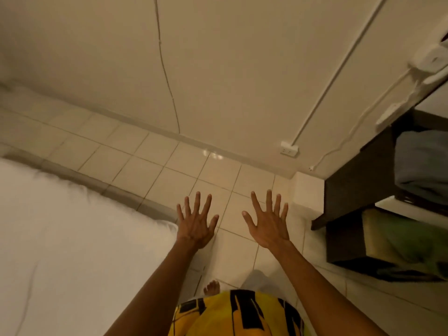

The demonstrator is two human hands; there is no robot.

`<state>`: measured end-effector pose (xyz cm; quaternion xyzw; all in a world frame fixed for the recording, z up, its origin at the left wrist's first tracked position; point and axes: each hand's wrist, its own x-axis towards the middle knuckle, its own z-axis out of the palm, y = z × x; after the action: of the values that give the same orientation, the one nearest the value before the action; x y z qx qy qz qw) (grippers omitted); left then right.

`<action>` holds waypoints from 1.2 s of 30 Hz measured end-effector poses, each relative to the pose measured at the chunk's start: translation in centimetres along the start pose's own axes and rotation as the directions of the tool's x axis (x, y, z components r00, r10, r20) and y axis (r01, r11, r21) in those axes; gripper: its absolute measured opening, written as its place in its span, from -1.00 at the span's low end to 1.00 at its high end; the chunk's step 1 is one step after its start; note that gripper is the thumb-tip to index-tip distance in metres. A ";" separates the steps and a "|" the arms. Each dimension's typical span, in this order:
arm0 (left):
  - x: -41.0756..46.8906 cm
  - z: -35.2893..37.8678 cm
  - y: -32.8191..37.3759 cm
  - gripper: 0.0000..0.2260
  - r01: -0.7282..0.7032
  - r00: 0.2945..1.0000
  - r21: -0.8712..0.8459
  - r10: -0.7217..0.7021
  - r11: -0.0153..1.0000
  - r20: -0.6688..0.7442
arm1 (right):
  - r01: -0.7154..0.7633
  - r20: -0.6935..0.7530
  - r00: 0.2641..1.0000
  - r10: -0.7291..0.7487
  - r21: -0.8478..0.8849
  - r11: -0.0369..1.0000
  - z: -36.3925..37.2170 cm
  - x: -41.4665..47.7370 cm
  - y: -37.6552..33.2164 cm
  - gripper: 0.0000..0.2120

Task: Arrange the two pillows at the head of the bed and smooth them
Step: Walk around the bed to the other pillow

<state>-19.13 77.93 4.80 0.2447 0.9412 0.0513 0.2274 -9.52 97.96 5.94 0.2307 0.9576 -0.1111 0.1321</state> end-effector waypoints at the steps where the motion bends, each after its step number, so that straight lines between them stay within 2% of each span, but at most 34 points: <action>1: 1.2 -0.5 -0.6 -0.27 0.023 1.000 0.001 -0.023 1.000 0.004 | 0.017 0.004 1.000 -0.017 0.003 1.000 -0.4 1.9 -0.3 -0.32; 4: 4.4 -1.5 -1.6 -0.33 0.085 0.996 -0.022 -0.085 0.996 0.017 | 0.084 0.030 0.996 -0.084 -0.008 0.996 -1.3 7.1 -0.8 -0.30; 8: 9.3 -2.5 -2.0 -0.11 0.161 0.987 -0.044 -0.161 0.986 0.008 | 0.173 0.079 0.982 -0.170 -0.036 0.984 -1.9 14.3 -1.4 -0.30; 12: 14.0 -4.6 -1.2 -0.10 0.279 0.960 -0.118 -0.279 0.953 0.016 | 0.297 0.133 0.948 -0.288 -0.056 0.953 -3.4 21.1 -2.0 -0.30; 14: 15.9 -5.8 -0.9 -0.12 0.338 0.941 -0.175 -0.339 0.925 0.026 | 0.357 0.179 0.922 -0.344 -0.048 0.933 -4.1 24.0 -2.5 -0.29; 18: 19.6 -8.1 -1.2 -0.30 0.422 0.902 -0.232 -0.431 0.876 0.014 | 0.482 0.256 0.859 -0.444 -0.112 0.869 -5.5 30.5 -3.5 -0.31; 20: 20.4 -8.6 -1.6 -0.28 0.470 0.878 -0.241 -0.477 0.849 0.033 | 0.544 0.281 0.823 -0.493 -0.141 0.827 -6.0 33.0 -4.5 -0.33; 23: 22.3 -8.5 -3.8 -0.29 0.551 0.831 -0.246 -0.552 0.798 0.072 | 0.647 0.314 0.751 -0.581 -0.172 0.743 -6.2 36.8 -7.5 -0.35; 26: 24.3 -9.1 -6.3 -0.35 0.596 0.798 -0.280 -0.595 0.753 0.099 | 0.685 0.332 0.719 -0.611 -0.186 0.705 -6.0 39.9 -11.1 -0.35; 32: 29.3 -12.5 -13.9 -0.29 0.661 0.705 -0.410 -0.707 0.628 0.054 | 0.758 0.403 0.646 -0.649 -0.233 0.609 -6.4 46.2 -21.1 -0.33; 36: 31.0 -15.5 -20.6 -0.32 0.667 0.679 -0.442 -0.733 0.600 0.028 | 0.790 0.374 0.611 -0.698 -0.233 0.567 -7.1 50.5 -29.8 -0.20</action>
<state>-59.23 75.08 1.84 -0.2043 0.9415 0.1766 0.2015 -68.38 94.82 1.84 -0.2425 0.9429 0.0016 0.2282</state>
